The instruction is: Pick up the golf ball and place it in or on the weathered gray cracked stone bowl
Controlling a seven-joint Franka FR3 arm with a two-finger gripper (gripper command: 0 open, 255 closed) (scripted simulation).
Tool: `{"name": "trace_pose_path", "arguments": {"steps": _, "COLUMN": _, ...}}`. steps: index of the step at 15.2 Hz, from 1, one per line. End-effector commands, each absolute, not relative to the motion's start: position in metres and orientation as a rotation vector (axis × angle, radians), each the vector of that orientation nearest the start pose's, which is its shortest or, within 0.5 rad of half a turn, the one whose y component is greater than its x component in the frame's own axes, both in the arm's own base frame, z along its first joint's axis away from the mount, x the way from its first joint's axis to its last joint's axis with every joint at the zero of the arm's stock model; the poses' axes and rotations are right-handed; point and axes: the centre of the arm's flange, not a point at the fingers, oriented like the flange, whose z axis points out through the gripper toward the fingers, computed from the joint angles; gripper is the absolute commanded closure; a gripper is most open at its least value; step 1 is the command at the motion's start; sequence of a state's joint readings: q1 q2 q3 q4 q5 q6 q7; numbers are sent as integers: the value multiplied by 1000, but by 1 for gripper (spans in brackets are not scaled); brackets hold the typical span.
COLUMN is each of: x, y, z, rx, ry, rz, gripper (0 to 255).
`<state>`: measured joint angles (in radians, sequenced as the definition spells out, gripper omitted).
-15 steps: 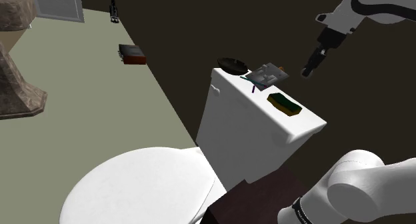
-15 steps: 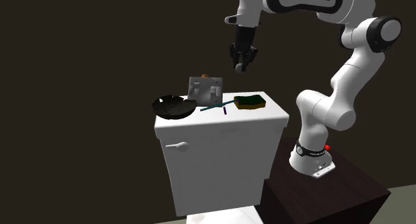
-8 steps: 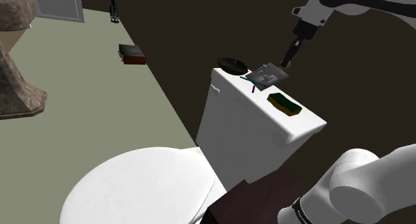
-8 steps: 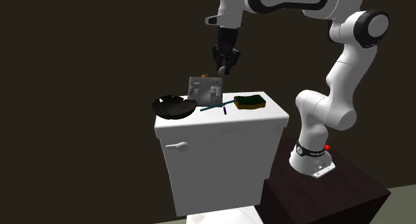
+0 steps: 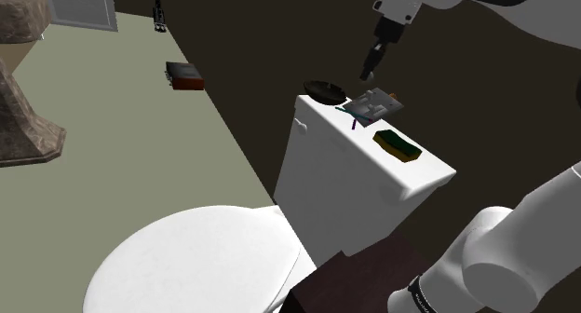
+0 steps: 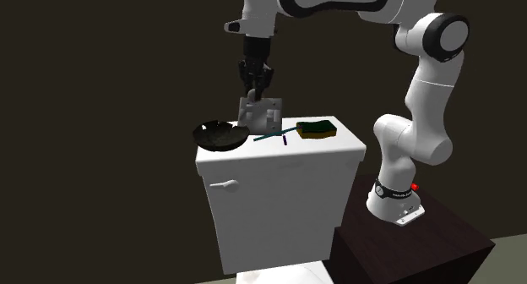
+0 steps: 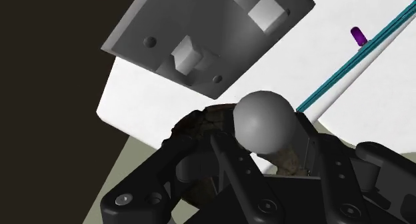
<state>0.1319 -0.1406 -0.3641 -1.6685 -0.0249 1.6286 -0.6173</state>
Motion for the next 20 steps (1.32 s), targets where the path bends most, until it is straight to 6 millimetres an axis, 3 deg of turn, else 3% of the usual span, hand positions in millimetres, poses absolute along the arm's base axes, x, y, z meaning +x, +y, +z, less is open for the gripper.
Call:
{"name": "trace_pose_path", "arguments": {"steps": 1, "x": 526, "y": -129, "z": 656, "rx": -3094, "ry": -605, "rz": -148, "gripper": 255}}
{"name": "trace_pose_path", "arguments": {"steps": 8, "x": 614, "y": -107, "z": 657, "rx": -3094, "ry": -605, "rz": -148, "gripper": 255}}
{"name": "trace_pose_path", "arguments": {"steps": 20, "x": 614, "y": -107, "z": 594, "rx": -3094, "ry": -605, "rz": -148, "gripper": 255}}
